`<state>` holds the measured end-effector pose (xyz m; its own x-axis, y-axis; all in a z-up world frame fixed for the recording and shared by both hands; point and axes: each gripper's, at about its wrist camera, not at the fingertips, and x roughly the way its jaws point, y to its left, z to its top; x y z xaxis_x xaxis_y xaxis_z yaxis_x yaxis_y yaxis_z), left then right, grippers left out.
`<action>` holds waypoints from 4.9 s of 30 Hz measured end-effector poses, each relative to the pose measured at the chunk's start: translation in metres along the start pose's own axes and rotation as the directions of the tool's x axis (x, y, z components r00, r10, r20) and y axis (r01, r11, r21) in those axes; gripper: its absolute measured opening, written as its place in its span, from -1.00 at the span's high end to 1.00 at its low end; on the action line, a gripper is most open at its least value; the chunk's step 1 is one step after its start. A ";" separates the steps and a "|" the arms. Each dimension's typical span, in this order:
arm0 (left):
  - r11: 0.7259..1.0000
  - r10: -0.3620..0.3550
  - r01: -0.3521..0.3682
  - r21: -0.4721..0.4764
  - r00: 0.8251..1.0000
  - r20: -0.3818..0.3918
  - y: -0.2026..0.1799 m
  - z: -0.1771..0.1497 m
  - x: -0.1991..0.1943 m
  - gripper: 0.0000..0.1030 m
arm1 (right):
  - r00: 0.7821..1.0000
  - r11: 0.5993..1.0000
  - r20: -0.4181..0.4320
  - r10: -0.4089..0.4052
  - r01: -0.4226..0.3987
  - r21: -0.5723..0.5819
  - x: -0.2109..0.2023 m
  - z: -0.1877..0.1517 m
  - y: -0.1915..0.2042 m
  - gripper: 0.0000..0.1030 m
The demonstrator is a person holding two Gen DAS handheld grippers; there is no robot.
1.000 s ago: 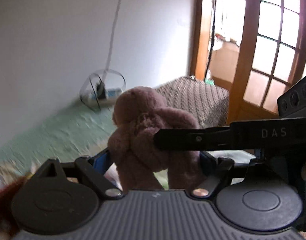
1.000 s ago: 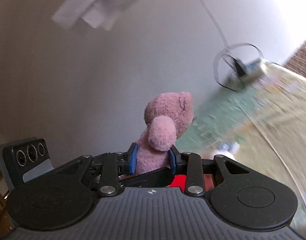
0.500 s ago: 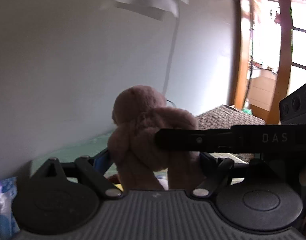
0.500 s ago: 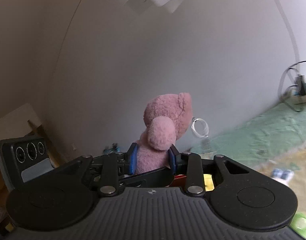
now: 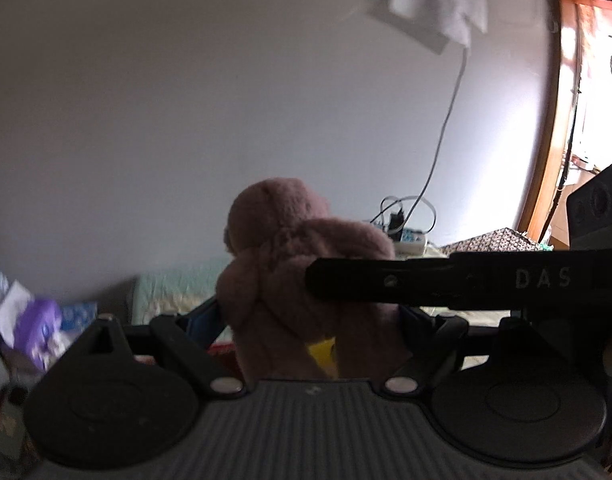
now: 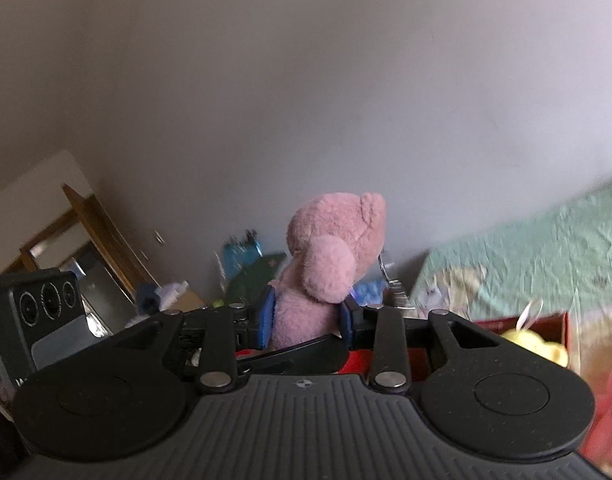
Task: Organize objects
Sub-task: 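Lower the pink bear into the red box beside the tiger plush, then open the right gripper to release the pink bear in the box, then move the right gripper to the green-and-white plush on the bed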
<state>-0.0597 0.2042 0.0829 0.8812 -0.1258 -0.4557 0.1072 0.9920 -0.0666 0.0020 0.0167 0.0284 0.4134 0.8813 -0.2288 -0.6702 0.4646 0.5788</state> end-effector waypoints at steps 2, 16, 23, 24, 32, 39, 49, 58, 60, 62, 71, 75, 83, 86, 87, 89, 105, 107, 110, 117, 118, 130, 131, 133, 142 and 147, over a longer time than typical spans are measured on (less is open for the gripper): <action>1.000 -0.008 0.007 -0.024 0.999 -0.035 0.013 -0.009 0.006 -0.65 | 0.999 0.999 -0.033 -0.032 0.032 0.005 0.006 -0.007 -0.003 0.32; 0.992 -0.098 0.075 -0.105 0.967 -0.237 0.049 -0.066 0.070 -0.65 | 0.964 0.977 -0.189 -0.185 0.201 0.066 0.034 -0.044 -0.043 0.32; 0.987 -0.136 0.101 -0.128 0.940 -0.311 0.055 -0.087 0.096 -0.65 | 0.938 0.964 -0.236 -0.254 0.266 0.020 0.040 -0.056 -0.052 0.32; 0.986 -0.141 0.104 -0.131 0.937 -0.320 0.055 -0.089 0.099 -0.65 | 0.933 0.961 -0.243 -0.265 0.275 0.011 0.042 -0.058 -0.053 0.32; 0.983 -0.171 0.128 -0.135 0.906 -0.388 0.052 -0.108 0.118 -0.63 | 0.910 0.944 -0.273 -0.312 0.330 0.023 0.058 -0.072 -0.062 0.34; 0.991 -0.134 0.113 -0.075 0.893 -0.430 0.040 -0.106 0.125 -0.63 | 0.905 0.939 -0.284 -0.318 0.342 0.038 0.062 -0.074 -0.070 0.37; 0.996 -0.081 0.083 -0.016 0.874 -0.479 0.030 -0.106 0.130 -0.66 | 0.893 0.931 -0.313 -0.324 0.360 0.063 0.066 -0.075 -0.069 0.40; 0.999 -0.033 0.043 0.007 0.858 -0.513 0.022 -0.107 0.129 -0.69 | 0.883 0.922 -0.317 -0.346 0.383 0.061 0.060 -0.079 -0.073 0.45; 0.999 -0.022 0.037 0.019 0.858 -0.513 0.021 -0.107 0.129 -0.68 | 0.883 0.922 -0.315 -0.348 0.383 0.055 0.061 -0.080 -0.073 0.46; 0.999 -0.021 0.035 0.018 0.855 -0.518 0.021 -0.107 0.129 -0.68 | 0.881 0.921 -0.317 -0.350 0.385 0.053 0.060 -0.080 -0.072 0.46; 1.000 -0.011 0.015 0.003 0.845 -0.534 0.018 -0.110 0.127 -0.72 | 0.875 0.919 -0.322 -0.362 0.393 0.034 0.059 -0.081 -0.071 0.49; 1.000 -0.003 0.005 0.001 0.845 -0.535 0.018 -0.109 0.129 -0.75 | 0.877 0.919 -0.320 -0.358 0.392 0.047 0.055 -0.080 -0.071 0.49; 1.000 0.018 -0.013 0.014 0.847 -0.532 0.015 -0.109 0.129 -0.81 | 0.886 0.922 -0.310 -0.345 0.381 0.066 0.045 -0.080 -0.069 0.54; 1.000 0.024 -0.018 0.017 0.846 -0.532 0.015 -0.110 0.128 -0.81 | 0.890 0.923 -0.299 -0.345 0.379 0.063 0.042 -0.080 -0.069 0.55; 1.000 0.028 -0.021 0.021 0.847 -0.531 0.014 -0.109 0.128 -0.81 | 0.890 0.923 -0.295 -0.347 0.380 0.061 0.041 -0.081 -0.068 0.56; 0.999 0.039 -0.027 0.031 0.849 -0.527 0.013 -0.109 0.127 -0.81 | 0.890 0.921 -0.286 -0.354 0.384 0.056 0.040 -0.081 -0.067 0.57; 0.998 0.067 -0.058 0.034 0.856 -0.513 0.013 -0.111 0.124 -0.83 | 0.895 0.917 -0.235 -0.379 0.397 0.033 0.034 -0.085 -0.063 0.62; 0.997 0.074 -0.065 0.036 0.856 -0.511 0.012 -0.111 0.123 -0.84 | 0.896 0.917 -0.230 -0.381 0.397 0.030 0.033 -0.086 -0.062 0.63; 0.996 0.090 -0.076 0.048 0.859 -0.505 0.010 -0.110 0.121 -0.85 | 0.897 0.918 -0.223 -0.381 0.397 0.028 0.032 -0.086 -0.061 0.63; 0.995 0.100 -0.094 0.038 0.854 -0.510 0.009 -0.111 0.119 -0.85 | 0.900 0.918 -0.212 -0.382 0.396 0.026 0.030 -0.087 -0.060 0.63; 0.994 0.105 -0.098 0.040 0.855 -0.507 0.009 -0.111 0.118 -0.85 | 0.900 0.918 -0.210 -0.383 0.397 0.025 0.029 -0.088 -0.059 0.63; 0.984 0.176 -0.172 0.053 0.859 -0.480 0.007 -0.112 0.113 -0.95 | 0.909 0.920 -0.188 -0.372 0.388 0.054 0.019 -0.088 -0.058 0.61; 0.983 0.178 -0.174 0.052 0.861 -0.477 0.007 -0.110 0.111 -0.95 | 0.910 0.921 -0.187 -0.370 0.386 0.058 0.017 -0.087 -0.059 0.60; 0.982 0.187 -0.183 0.055 0.863 -0.469 0.006 -0.108 0.107 -0.95 | 0.912 0.921 -0.178 -0.370 0.385 0.059 0.014 -0.087 -0.058 0.60; 0.973 0.227 -0.225 0.056 0.871 -0.436 -0.002 -0.102 0.083 -0.94 | 0.925 0.930 -0.154 -0.347 0.361 0.074 -0.003 -0.089 -0.057 0.55; 0.970 0.238 -0.237 0.056 0.876 -0.419 -0.010 -0.100 0.069 -0.93 | 0.938 0.940 -0.146 -0.314 0.329 0.093 -0.012 -0.091 -0.057 0.53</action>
<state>-0.0459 0.1847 -0.0372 0.6046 0.1217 -0.7871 -0.0788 0.9925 0.0929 -0.0211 -0.0124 -0.0732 0.5084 0.6931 -0.5110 -0.4366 0.7189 0.5409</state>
